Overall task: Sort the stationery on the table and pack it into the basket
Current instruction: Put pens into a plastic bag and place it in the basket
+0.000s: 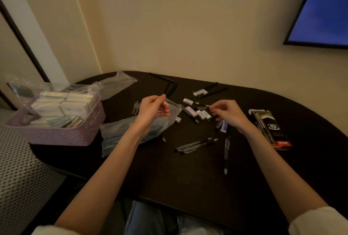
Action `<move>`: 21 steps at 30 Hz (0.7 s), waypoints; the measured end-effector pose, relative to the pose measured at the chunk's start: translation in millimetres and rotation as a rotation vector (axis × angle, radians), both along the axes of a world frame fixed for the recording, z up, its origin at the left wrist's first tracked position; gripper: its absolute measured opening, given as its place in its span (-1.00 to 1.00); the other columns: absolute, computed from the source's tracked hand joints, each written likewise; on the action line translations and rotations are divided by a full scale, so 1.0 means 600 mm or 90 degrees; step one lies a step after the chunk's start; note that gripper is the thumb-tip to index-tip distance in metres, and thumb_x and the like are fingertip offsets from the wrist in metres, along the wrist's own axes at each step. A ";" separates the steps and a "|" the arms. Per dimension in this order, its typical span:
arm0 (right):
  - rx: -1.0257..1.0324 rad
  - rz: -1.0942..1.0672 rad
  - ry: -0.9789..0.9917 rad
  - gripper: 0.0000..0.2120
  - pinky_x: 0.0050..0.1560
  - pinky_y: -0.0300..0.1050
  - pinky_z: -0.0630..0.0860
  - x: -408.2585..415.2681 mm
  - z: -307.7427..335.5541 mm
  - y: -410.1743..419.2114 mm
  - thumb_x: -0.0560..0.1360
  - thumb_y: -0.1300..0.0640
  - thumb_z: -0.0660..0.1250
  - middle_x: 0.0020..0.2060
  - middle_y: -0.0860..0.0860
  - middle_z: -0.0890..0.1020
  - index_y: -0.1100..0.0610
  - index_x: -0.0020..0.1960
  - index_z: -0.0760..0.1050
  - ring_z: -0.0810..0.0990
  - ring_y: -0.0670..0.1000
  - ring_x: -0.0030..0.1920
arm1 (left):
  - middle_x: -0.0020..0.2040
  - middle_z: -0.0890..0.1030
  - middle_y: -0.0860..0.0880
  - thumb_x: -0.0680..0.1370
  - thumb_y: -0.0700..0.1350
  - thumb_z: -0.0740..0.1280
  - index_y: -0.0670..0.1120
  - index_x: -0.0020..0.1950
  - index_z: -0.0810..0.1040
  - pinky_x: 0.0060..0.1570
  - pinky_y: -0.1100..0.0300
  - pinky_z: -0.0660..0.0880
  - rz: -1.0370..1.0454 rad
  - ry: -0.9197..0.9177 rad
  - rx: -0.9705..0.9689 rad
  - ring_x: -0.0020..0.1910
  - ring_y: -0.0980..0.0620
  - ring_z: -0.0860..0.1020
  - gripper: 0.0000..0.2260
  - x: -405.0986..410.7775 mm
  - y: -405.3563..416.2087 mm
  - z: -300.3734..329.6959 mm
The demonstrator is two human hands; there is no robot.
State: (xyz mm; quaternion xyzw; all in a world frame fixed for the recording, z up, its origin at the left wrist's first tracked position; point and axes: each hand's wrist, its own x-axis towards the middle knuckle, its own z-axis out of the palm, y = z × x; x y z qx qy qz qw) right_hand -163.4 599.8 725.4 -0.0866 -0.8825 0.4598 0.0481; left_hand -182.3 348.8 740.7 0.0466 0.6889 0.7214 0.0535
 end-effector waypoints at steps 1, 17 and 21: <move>0.001 -0.021 -0.003 -0.85 -0.02 -0.05 0.61 0.007 -0.011 0.015 0.56 0.28 0.28 -0.02 0.10 0.63 0.16 0.06 0.58 0.62 0.05 0.01 | -0.28 0.56 -0.08 0.63 -0.13 0.24 -0.20 -0.16 0.53 -0.23 0.21 0.58 -0.005 -0.006 -0.002 -0.29 0.04 0.57 -0.78 0.003 0.004 -0.008; 0.336 -0.216 -0.083 -0.80 0.00 -0.09 0.54 0.071 -0.096 0.118 0.50 0.25 0.36 0.03 0.11 0.59 0.21 0.12 0.53 0.58 0.06 0.04 | -0.29 0.55 -0.08 0.62 -0.14 0.25 -0.20 -0.15 0.53 -0.26 0.25 0.55 -0.031 -0.024 -0.009 -0.30 0.04 0.55 -0.80 0.016 0.068 -0.035; 0.425 -0.188 -0.118 -0.80 0.00 -0.10 0.51 0.067 -0.108 0.117 0.49 0.16 0.39 0.10 0.12 0.55 0.18 0.09 0.54 0.55 0.06 0.06 | -0.28 0.54 -0.07 0.62 -0.14 0.24 -0.17 -0.17 0.53 -0.26 0.25 0.53 -0.043 -0.034 -0.019 -0.30 0.05 0.54 -0.79 0.023 0.079 -0.037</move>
